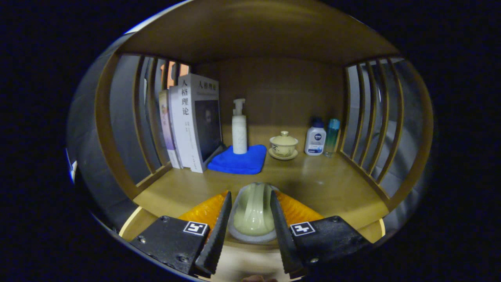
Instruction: Pull open the drawer, take out the items inside it, and place them on the countertop above the cabinet.
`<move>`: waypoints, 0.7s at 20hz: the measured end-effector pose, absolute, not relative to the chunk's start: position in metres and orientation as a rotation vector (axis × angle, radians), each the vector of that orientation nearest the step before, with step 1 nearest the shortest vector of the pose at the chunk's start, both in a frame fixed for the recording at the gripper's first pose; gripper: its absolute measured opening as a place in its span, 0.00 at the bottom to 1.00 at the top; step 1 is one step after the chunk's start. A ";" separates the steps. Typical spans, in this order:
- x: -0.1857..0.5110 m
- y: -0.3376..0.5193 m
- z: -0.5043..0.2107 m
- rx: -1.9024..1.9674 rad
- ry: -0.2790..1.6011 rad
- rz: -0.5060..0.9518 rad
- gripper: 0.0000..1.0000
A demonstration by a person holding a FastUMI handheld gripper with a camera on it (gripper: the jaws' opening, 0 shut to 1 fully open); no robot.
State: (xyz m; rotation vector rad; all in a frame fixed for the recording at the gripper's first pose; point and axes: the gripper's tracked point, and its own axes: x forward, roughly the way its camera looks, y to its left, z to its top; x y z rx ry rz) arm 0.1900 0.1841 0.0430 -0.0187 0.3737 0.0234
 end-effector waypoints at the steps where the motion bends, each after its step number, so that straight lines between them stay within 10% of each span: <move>1: 0.180 0.184 0.046 -0.030 0.347 0.020 0.63; 7: 0.117 0.192 0.054 -0.049 0.260 0.039 0.94; 14: 0.054 0.171 0.054 0.037 0.180 -0.009 0.94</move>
